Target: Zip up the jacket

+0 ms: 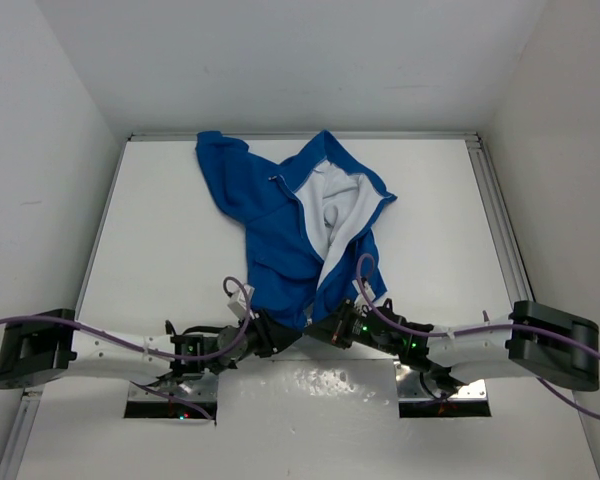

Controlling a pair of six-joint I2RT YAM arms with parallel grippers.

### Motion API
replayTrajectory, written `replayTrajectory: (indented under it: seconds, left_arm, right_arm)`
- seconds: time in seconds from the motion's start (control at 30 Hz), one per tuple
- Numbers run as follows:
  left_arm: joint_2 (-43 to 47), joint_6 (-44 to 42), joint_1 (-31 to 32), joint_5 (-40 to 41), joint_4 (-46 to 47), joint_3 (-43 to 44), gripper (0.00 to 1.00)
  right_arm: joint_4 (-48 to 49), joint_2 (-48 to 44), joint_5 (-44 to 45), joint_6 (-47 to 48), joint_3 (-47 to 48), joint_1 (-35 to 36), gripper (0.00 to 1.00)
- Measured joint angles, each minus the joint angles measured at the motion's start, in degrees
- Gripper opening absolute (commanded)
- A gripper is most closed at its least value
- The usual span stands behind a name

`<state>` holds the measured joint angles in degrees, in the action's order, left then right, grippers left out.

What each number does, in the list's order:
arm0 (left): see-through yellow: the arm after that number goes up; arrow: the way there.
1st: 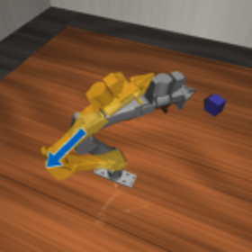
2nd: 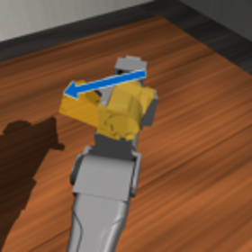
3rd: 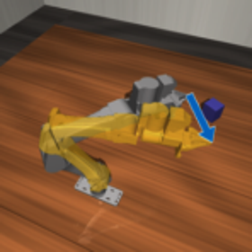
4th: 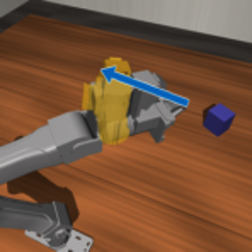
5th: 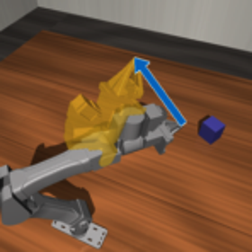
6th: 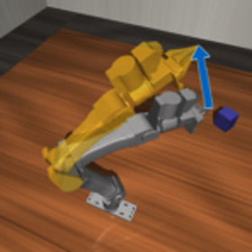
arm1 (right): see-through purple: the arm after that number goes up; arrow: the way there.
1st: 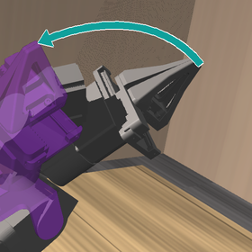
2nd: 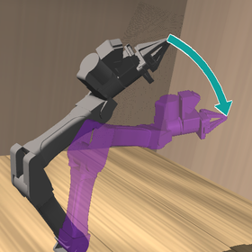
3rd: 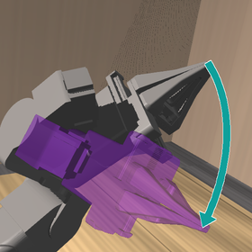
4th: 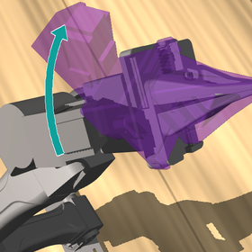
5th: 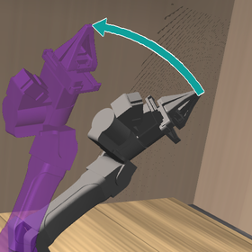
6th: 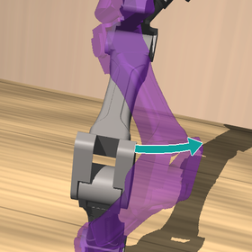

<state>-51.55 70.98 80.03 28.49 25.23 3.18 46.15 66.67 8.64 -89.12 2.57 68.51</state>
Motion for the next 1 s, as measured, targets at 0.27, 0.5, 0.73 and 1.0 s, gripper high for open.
replayTrajectory:
  seconds: [0.27,0.5,0.73,1.0]
  left_arm:
    - [-3.3,-0.7,0.1,2.3,-1.6,2.3,0.33]
    - [-3.0,-2.3,0.1,3.1,0.7,2.0,0.34]
    - [-0.9,-2.9,0.1,4.8,1.9,0.6,0.45]
    - [-5.7,-3.5,0.1,5.4,2.6,2.6,0.34]
  right_arm:
    - [-0.3,-0.8,0.0,0.0,0.0,0.0,0.0]
    - [-0.9,-1.7,0.0,0.0,0.0,0.0,0.0]
    - [-1.8,-3.0,0.1,0.2,0.0,0.0,0.0]
    - [-2.1,-3.0,-0.1,0.6,0.0,0.0,0.0]
